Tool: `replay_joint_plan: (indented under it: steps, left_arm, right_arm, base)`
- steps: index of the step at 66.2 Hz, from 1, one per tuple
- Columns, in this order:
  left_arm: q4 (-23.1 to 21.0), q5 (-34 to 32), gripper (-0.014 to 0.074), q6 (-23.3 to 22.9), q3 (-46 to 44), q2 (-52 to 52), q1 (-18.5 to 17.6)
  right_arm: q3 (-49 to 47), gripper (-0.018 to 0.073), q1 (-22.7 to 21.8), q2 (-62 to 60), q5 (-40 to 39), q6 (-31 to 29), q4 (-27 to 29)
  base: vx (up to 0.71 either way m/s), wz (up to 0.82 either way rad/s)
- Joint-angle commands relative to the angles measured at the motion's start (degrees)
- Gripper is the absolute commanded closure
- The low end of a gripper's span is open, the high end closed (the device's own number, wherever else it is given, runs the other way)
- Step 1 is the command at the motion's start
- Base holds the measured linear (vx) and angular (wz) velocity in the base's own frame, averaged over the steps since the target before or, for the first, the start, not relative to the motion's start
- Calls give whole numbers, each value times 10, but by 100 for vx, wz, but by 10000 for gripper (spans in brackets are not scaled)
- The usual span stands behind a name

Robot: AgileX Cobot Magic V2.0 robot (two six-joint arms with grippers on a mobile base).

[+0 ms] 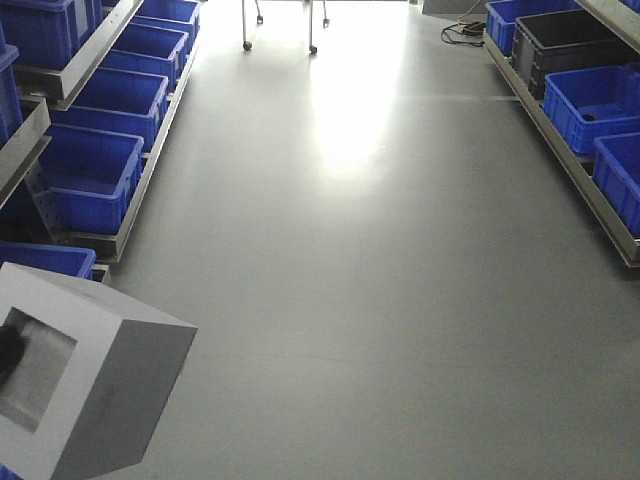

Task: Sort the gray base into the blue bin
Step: 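Drive the base farther down the aisle toward the window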

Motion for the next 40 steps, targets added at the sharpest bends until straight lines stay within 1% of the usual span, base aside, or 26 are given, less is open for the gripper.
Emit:
replay_joint_plan:
  steps: [1, 22, 40]
  left_arm:
    - [-17, -56, 602, -3, -16, 1, -4]
    - [-17, -56, 602, -3, -16, 1, -4]
    - [-17, -56, 602, -3, -16, 1, -4]
  right_arm:
    - [-2, 564, -2, -5, -45, -4, -4]
    - [-2, 564, -2, -5, -45, -4, -4]
    - [-2, 564, -2, -5, -45, -4, -4]
  base:
    - [24, 1]
    - [20, 1]
    - [11, -3]
